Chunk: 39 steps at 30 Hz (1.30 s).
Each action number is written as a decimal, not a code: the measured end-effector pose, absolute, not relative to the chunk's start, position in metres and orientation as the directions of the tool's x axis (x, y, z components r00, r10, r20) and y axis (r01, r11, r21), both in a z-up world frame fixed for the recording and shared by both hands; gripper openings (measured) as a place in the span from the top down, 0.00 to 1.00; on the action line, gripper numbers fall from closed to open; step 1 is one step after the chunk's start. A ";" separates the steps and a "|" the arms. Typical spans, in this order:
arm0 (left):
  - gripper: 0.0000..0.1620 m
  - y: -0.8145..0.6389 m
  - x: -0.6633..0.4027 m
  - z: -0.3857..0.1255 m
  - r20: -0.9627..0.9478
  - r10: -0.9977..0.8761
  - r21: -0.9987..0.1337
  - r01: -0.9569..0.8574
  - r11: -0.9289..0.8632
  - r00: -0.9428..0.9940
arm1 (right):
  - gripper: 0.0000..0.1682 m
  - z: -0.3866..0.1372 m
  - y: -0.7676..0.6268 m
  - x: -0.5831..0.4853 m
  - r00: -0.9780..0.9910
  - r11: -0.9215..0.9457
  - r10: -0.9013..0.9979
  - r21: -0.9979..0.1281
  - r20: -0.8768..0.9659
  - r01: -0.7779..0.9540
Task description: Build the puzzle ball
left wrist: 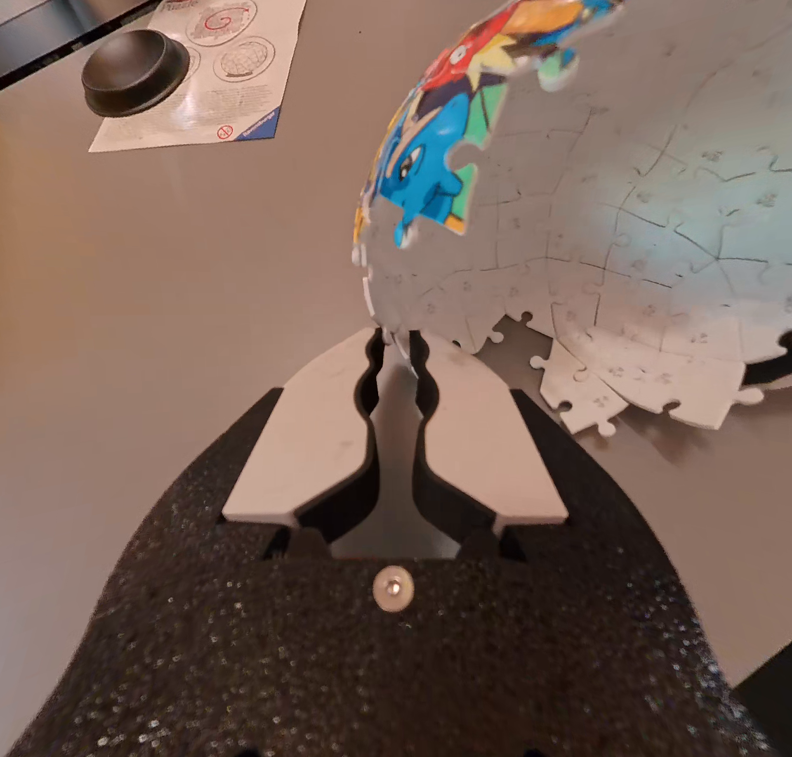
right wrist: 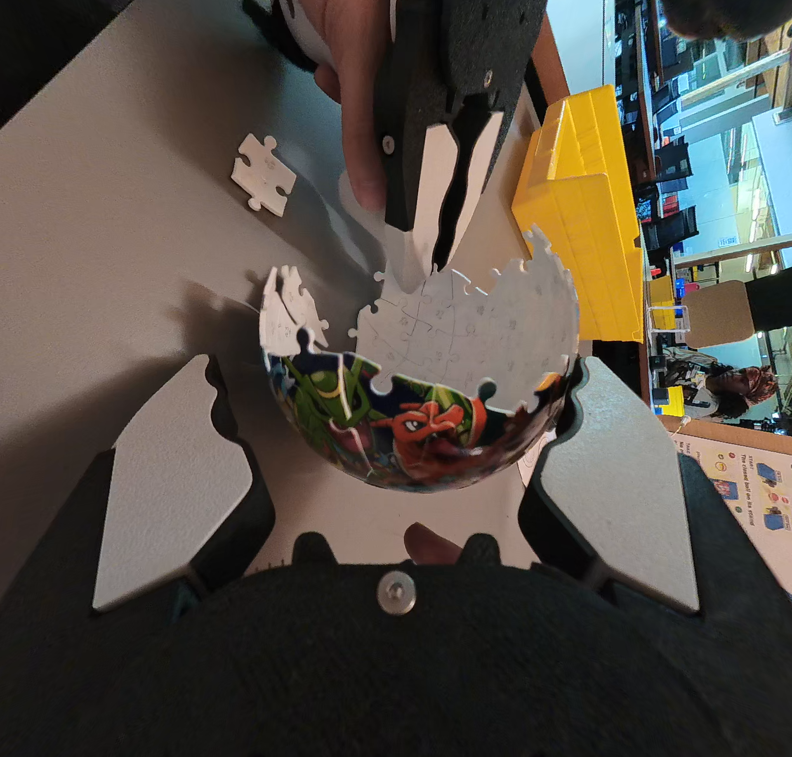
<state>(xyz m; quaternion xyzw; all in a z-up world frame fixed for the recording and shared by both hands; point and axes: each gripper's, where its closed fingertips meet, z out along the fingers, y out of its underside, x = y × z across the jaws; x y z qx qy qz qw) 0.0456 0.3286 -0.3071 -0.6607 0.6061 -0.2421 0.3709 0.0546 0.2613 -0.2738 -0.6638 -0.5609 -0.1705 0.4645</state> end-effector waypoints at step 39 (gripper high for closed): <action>0.68 0.323 0.001 -0.304 -0.106 -0.989 -0.759 -0.651 0.015 0.101 | 0.21 -0.275 0.265 0.070 0.201 0.061 0.509 -0.268 0.837 0.961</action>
